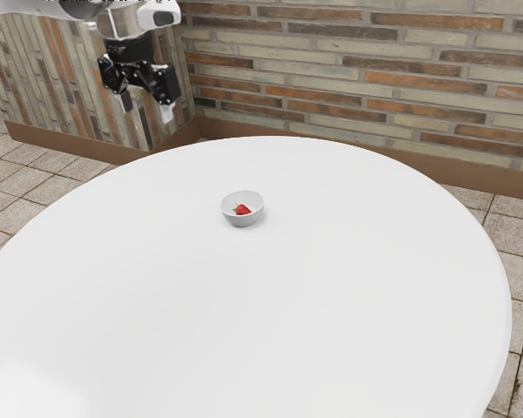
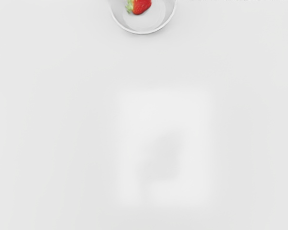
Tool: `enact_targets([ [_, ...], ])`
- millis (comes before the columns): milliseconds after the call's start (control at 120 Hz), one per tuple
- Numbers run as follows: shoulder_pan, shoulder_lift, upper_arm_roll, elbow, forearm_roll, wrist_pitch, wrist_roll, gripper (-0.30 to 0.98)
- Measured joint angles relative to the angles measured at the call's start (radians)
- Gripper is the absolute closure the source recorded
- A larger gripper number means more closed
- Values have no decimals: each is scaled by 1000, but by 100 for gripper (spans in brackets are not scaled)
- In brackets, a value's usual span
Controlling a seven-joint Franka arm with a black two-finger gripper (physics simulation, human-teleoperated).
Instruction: Take strawberry from the bowl
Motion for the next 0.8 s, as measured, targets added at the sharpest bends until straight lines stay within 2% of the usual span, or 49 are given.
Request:
enact_targets([
  [233,-1,30,1,64,-5,8,-31,2],
  [300,2,45,10,85,-37,12,-81,2],
  [433,-3,71,18,108,-84,31,-320,2],
  [650,-21,275,10,107,-66,142,-685,2],
  [800,3,420,11,150,-130,242,-872,2],
])
